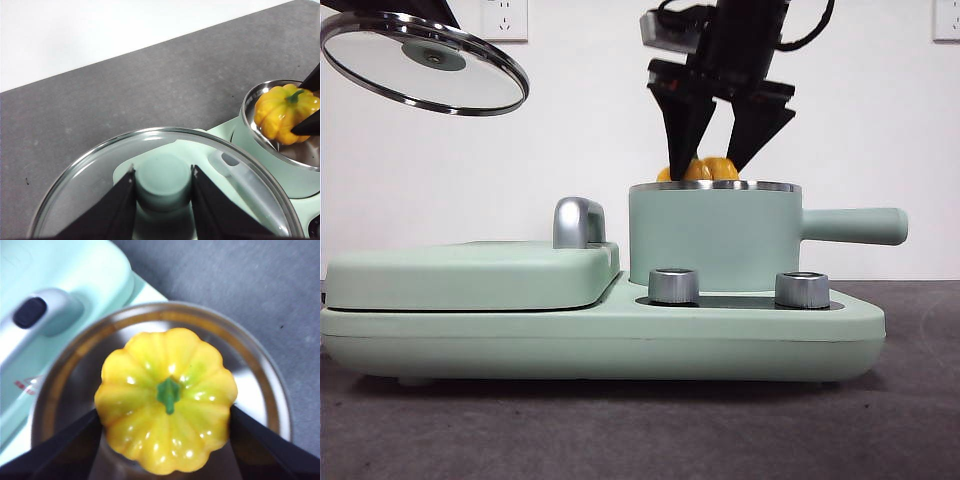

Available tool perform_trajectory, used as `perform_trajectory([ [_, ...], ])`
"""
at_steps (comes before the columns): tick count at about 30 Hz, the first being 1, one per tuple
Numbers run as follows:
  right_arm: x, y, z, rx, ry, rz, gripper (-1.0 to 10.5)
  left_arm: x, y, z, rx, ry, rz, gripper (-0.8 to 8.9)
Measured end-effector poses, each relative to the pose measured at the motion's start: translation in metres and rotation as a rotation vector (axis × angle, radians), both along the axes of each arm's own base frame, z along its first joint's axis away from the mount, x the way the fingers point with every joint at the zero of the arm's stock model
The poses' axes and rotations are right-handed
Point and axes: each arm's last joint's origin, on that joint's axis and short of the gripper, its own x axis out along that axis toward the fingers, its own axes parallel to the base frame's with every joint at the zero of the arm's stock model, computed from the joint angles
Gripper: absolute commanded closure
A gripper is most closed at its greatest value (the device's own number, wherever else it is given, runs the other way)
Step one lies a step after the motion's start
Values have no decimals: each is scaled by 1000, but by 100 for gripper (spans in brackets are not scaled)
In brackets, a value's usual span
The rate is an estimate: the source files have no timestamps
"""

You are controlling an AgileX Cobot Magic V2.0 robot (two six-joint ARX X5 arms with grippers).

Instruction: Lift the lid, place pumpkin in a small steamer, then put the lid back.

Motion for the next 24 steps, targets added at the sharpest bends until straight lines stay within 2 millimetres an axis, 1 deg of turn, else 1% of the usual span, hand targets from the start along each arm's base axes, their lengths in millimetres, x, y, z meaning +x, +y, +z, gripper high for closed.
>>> perform_trajectory([
  [3, 5, 3, -12, -17, 26, 7, 662, 0, 0, 0, 0, 0, 0, 803],
  [8, 8, 5, -18, -30, 35, 17, 662, 0, 0, 0, 0, 0, 0, 803],
  [13, 16, 10, -37, -53, 73, 18, 662, 0, 0, 0, 0, 0, 0, 803],
  [23, 18, 12, -41, -26, 85, 34, 658, 0, 0, 0, 0, 0, 0, 803],
  [24, 18, 12, -41, -23, 88, 36, 625, 0, 0, 0, 0, 0, 0, 803],
])
